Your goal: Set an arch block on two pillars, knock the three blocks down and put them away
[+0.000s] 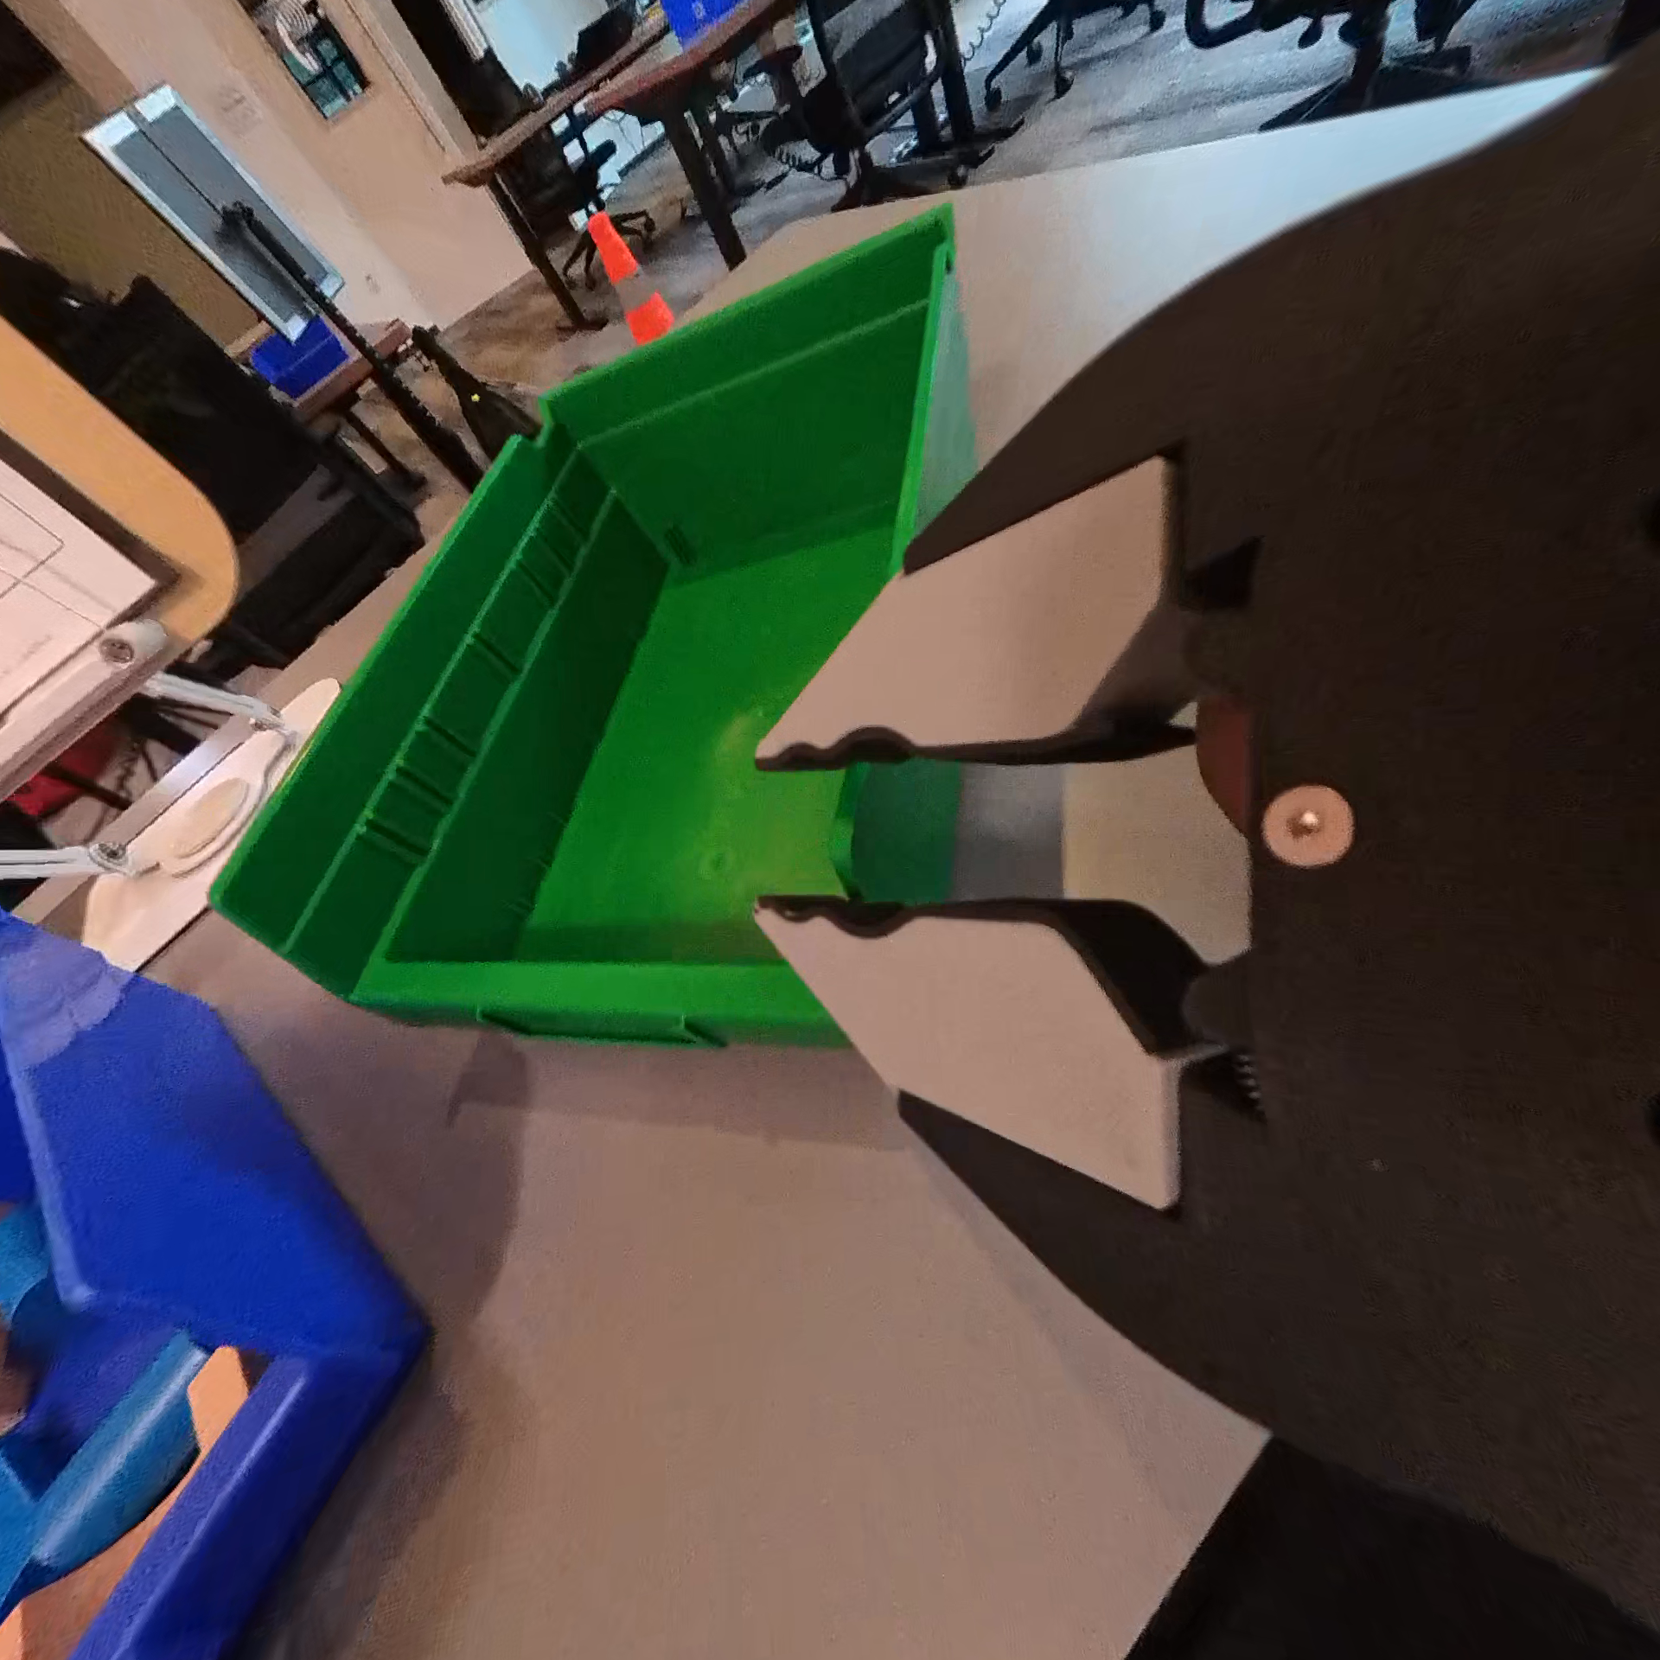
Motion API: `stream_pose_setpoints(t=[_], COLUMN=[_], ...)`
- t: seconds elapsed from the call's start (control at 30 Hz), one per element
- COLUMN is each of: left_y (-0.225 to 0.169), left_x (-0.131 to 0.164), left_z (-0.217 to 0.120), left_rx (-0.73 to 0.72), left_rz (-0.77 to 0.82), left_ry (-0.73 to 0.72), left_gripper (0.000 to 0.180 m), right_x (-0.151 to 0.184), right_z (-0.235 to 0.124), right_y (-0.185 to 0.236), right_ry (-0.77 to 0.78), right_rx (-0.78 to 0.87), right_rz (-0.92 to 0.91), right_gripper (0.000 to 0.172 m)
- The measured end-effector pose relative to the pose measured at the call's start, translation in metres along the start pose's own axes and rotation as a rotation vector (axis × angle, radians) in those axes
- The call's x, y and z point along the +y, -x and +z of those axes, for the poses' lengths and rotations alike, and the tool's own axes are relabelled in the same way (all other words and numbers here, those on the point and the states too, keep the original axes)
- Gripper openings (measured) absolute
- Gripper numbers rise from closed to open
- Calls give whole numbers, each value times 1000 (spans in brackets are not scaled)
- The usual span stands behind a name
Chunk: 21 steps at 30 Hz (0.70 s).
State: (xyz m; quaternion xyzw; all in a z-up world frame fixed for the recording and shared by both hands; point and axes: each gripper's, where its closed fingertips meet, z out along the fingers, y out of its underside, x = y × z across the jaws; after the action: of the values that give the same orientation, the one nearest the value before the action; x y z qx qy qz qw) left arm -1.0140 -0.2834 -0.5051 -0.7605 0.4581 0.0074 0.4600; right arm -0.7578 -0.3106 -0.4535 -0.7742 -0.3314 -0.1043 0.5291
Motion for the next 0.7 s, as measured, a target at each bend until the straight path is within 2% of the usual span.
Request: stream_pose_setpoints(t=[0.07, 0.17, 0.27, 0.3, 0.33, 0.37, 0.43, 0.5, 0.6, 0.67, 0.7], left_y=[7, 17, 44, 57, 68, 75, 76, 58, 23, 19, 22], left_x=[13, 28, 58, 68, 78, 86, 93, 74, 21, -7, -17], left_z=[-3, -12, -23, -26, -31, -36, -46, -49, -46, -38, -32], left_rx=[13, 37, -32, -67, -83, -82, -67, -9, 70, 7, -43], left_rz=[9, 26, 33, 9, -31, -70, -114, -165, -197, -183, -177], left_ry=[14, 50, 144, 151, 149, 144, 136, 52, -113, -168, -186], left_gripper=[61, 60, 39, 41, 43, 45, 48, 51, 59, 62, 62], right_x=[12, 50, 95, 111, 125, 133, 123, 105, 79, 64, 58], right_z=[-5, -12, -11, -11, -11, -11, -9, -6, -5, -5, -4], right_y=[-13, -62, -133, -145, -151, -147, -132, -110, -82, -76, -71], right_ry=[22, 177, 295, 329, 372, 391, 306, 193, 103, 49, 29], right_rx=[32, 196, 372, 365, 340, 284, 195, 109, 32, 49, 47], right_rz=[-22, -126, -102, -43, 23, 82, 141, 134, 114, 117, 108], right_gripper=[24, 18, 12, 14, 28, 35, 46, 49, 59, 39, 37])
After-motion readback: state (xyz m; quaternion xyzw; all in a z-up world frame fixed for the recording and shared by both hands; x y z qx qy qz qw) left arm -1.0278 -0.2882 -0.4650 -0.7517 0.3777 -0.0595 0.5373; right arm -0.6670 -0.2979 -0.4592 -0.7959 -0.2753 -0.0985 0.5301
